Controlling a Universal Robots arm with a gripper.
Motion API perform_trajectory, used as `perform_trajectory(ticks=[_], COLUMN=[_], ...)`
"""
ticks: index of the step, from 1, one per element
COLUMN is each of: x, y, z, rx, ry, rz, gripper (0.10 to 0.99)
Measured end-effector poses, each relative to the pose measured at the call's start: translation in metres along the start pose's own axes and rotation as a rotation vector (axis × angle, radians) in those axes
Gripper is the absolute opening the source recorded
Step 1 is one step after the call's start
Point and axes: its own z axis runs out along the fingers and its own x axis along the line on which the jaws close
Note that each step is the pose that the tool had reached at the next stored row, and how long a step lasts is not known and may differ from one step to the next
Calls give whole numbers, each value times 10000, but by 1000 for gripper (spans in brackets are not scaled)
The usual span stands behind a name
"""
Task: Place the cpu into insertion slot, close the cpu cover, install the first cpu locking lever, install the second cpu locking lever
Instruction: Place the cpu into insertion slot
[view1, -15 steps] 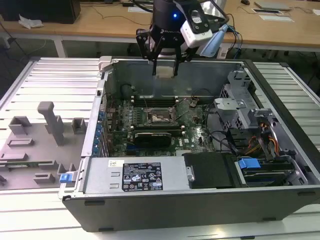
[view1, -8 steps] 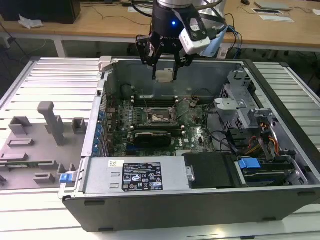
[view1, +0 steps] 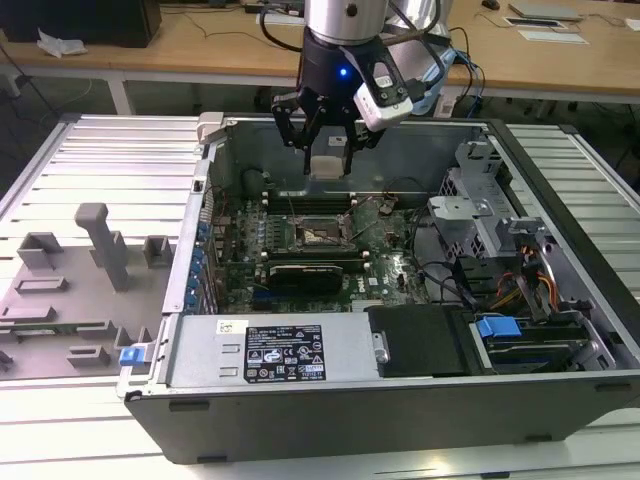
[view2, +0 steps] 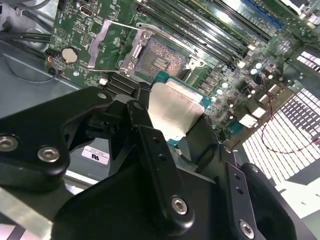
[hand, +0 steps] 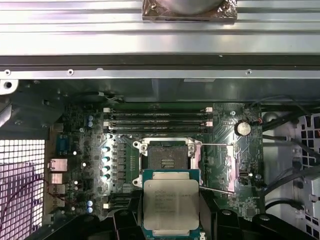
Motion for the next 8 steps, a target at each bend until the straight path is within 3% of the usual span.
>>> perform_trajectory(ticks=[4,8], x=[8,34], y=[24,21], z=[47,100], rx=[0,60], ry=[-162,-229], rz=[-117,-126], gripper=[541,541])
